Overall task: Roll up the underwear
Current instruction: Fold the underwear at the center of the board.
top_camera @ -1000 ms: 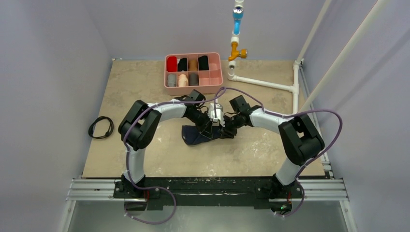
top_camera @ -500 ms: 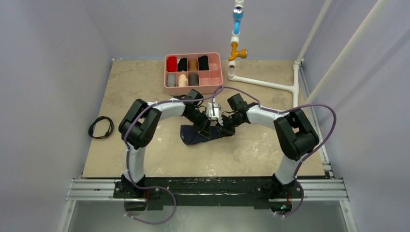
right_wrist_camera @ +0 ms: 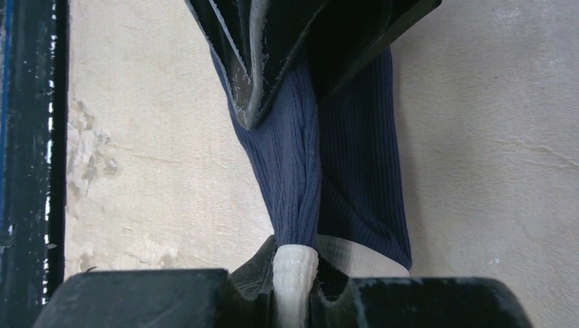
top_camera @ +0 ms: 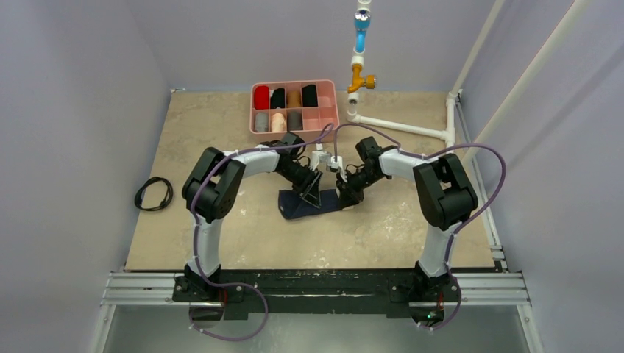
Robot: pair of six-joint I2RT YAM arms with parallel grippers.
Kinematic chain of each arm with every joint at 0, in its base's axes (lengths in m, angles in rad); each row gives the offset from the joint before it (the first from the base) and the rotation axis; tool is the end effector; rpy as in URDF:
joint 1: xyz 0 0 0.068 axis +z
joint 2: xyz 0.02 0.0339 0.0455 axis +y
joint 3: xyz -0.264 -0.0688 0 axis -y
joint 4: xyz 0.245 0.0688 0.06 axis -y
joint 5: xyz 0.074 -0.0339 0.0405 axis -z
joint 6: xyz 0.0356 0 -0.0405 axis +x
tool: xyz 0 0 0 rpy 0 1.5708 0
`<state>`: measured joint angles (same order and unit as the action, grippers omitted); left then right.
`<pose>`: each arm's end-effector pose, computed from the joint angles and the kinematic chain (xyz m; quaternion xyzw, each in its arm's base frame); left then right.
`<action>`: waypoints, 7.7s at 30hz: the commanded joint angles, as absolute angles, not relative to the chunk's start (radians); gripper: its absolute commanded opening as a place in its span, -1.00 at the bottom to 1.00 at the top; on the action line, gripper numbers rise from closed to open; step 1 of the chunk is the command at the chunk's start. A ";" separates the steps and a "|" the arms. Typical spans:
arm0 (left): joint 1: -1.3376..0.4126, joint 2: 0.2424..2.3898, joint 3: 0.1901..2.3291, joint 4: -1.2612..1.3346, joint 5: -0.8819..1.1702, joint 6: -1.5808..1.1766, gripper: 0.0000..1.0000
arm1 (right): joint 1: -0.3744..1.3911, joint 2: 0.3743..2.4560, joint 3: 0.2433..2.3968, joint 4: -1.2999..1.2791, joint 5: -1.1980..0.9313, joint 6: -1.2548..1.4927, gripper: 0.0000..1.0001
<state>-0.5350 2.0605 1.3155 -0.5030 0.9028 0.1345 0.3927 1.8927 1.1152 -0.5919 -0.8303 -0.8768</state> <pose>0.3259 -0.2256 0.1334 0.3580 0.8158 -0.4507 0.0561 0.3039 0.1543 0.1388 -0.5725 0.7090 0.3675 0.1855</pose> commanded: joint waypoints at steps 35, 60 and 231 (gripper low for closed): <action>-0.529 1.938 1.226 -0.540 0.890 0.161 -0.10 | 0.299 2.061 1.229 -0.841 -0.877 -0.937 -0.96; -0.531 2.090 1.463 -0.798 0.730 0.243 -0.93 | 0.298 2.110 1.282 -0.911 -0.810 -0.952 -0.59; -0.531 2.058 1.236 -0.199 0.838 -0.232 0.25 | 0.159 1.888 1.316 -0.711 -0.797 -0.490 0.19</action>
<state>-0.5354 2.0312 1.2209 -0.1738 0.8967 -0.2516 0.1627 1.9549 1.2808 -0.6842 -0.8234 -0.4610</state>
